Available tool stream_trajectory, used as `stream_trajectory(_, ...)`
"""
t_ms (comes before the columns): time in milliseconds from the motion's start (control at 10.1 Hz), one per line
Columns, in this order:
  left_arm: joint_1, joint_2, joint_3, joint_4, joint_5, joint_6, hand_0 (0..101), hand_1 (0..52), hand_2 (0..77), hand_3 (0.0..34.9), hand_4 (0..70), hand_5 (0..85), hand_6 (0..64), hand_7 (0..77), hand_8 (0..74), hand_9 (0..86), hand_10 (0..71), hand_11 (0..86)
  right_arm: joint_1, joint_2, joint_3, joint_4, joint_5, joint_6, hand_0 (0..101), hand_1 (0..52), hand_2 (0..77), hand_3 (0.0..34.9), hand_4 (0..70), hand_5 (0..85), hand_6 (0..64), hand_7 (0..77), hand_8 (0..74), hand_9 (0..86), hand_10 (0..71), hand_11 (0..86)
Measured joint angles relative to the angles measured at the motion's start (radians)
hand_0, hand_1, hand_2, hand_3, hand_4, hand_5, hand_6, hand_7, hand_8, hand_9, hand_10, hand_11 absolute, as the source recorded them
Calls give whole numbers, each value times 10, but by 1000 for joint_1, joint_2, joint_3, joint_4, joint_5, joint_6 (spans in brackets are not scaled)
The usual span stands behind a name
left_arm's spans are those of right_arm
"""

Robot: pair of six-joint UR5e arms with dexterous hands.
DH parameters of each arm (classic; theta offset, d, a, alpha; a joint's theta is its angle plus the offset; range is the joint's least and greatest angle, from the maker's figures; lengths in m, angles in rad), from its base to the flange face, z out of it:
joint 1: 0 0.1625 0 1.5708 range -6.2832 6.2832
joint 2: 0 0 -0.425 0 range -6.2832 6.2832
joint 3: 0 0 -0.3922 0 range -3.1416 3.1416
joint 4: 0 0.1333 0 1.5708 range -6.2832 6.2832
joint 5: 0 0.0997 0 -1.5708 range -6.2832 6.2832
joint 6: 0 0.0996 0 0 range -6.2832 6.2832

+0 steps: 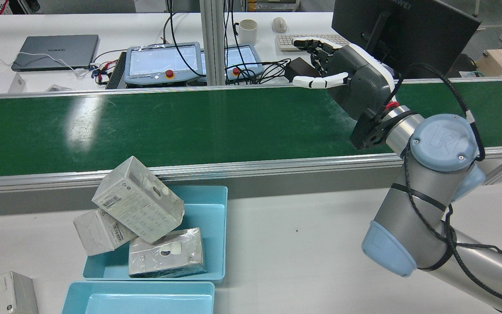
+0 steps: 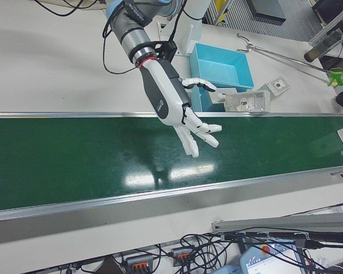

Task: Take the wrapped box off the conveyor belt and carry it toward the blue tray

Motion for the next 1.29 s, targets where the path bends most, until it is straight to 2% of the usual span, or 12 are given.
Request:
stream_trajectory(99, 0, 0, 0, 0, 0, 0, 0, 0, 5, 0, 0, 11, 5, 5, 5, 0, 5, 5, 0, -9, -42, 95, -26, 10, 497, 207, 235, 0, 131, 267, 71, 60, 0, 11, 0, 5)
stream_trajectory(199, 0, 0, 0, 0, 0, 0, 0, 0, 5, 0, 0, 11, 5, 5, 5, 0, 5, 5, 11, -15, -73, 141, -44, 18, 497, 207, 235, 0, 131, 267, 71, 60, 0, 11, 0, 5)
stream_trajectory(298, 0, 0, 0, 0, 0, 0, 0, 0, 11, 0, 0, 11, 5, 5, 5, 0, 0, 5, 27, -21, -98, 164, -60, 24, 509, 207, 207, 0, 131, 245, 49, 60, 0, 11, 0, 5)
stream_trajectory(397, 0, 0, 0, 0, 0, 0, 0, 0, 11, 0, 0, 11, 5, 5, 5, 0, 5, 5, 42, -21, -123, 174, -83, 27, 515, 224, 202, 0, 120, 224, 49, 44, 0, 16, 0, 5)
stream_trajectory(496, 0, 0, 0, 0, 0, 0, 0, 0, 11, 0, 0, 11, 5, 5, 5, 0, 5, 5, 53, -17, -150, 181, -113, 29, 516, 207, 180, 0, 125, 175, 49, 44, 16, 38, 0, 5)
stream_trajectory(695, 0, 0, 0, 0, 0, 0, 0, 0, 11, 0, 0, 11, 5, 5, 5, 0, 5, 5, 62, -6, -187, 199, -148, 33, 504, 191, 180, 0, 125, 180, 65, 60, 16, 38, 0, 5)
stream_trajectory(993, 0, 0, 0, 0, 0, 0, 0, 0, 11, 0, 0, 11, 5, 5, 5, 0, 5, 5, 64, 0, -240, 269, -163, 56, 501, 185, 169, 0, 125, 191, 65, 60, 16, 44, 0, 5)
stream_trajectory(1291, 0, 0, 0, 0, 0, 0, 0, 0, 5, 0, 0, 11, 5, 5, 5, 5, 5, 5, 59, 0, -251, 287, -166, 64, 500, 185, 153, 0, 136, 196, 65, 60, 16, 44, 0, 5)
